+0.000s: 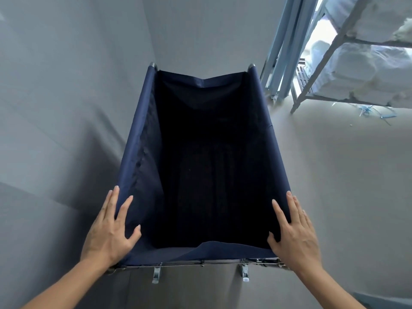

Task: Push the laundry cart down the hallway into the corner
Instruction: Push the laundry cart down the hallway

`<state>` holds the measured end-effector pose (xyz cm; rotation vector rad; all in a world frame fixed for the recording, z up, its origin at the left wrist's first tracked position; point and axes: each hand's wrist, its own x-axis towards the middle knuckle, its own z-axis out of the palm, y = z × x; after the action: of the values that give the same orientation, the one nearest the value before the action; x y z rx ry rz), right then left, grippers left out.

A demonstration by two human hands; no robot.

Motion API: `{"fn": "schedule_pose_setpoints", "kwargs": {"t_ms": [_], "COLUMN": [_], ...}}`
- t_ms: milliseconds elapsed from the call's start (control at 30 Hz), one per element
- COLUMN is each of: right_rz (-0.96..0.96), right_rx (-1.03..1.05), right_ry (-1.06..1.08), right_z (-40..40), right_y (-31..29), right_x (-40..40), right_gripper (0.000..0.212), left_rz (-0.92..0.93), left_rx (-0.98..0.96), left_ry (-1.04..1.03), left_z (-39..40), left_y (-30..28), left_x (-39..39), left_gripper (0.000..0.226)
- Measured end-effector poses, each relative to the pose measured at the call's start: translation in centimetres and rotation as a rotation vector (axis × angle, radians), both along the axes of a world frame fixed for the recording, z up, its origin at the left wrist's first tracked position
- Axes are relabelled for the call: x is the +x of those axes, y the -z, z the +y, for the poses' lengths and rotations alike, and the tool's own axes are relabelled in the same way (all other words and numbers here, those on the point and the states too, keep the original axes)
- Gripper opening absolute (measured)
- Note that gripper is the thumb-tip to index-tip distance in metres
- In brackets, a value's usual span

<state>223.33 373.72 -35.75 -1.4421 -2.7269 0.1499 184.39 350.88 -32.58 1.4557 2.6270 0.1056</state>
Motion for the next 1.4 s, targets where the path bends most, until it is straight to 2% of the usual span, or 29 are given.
{"fn": "schedule_pose_setpoints", "kwargs": {"t_ms": [733, 1000, 1167, 1300, 1400], "right_rz": [-0.031, -0.036, -0.030, -0.029, -0.027], "right_rx": [0.046, 0.047, 0.074, 0.068, 0.083], "right_ry": [0.040, 0.046, 0.011, 0.002, -0.004], "right_z": [22.1, 29.8, 33.7, 37.4, 39.8], "right_y": [0.6, 0.9, 1.1, 0.8, 0.9], "right_x": [-15.2, -18.7, -20.4, -22.0, -23.1], "right_gripper": [0.096, 0.095, 0.076, 0.077, 0.077], "left_rz": [-0.021, -0.019, -0.010, -0.008, 0.000], "left_rx": [-0.002, -0.014, -0.017, -0.017, -0.011], "left_ry": [0.030, 0.031, 0.019, 0.004, -0.012], "left_z": [22.3, 29.3, 33.2, 36.5, 38.8], "left_y": [0.2, 0.3, 0.1, -0.2, -0.5], "left_x": [-16.1, -19.7, -21.1, -22.3, -23.1], "left_gripper": [0.085, 0.082, 0.082, 0.086, 0.104]}}
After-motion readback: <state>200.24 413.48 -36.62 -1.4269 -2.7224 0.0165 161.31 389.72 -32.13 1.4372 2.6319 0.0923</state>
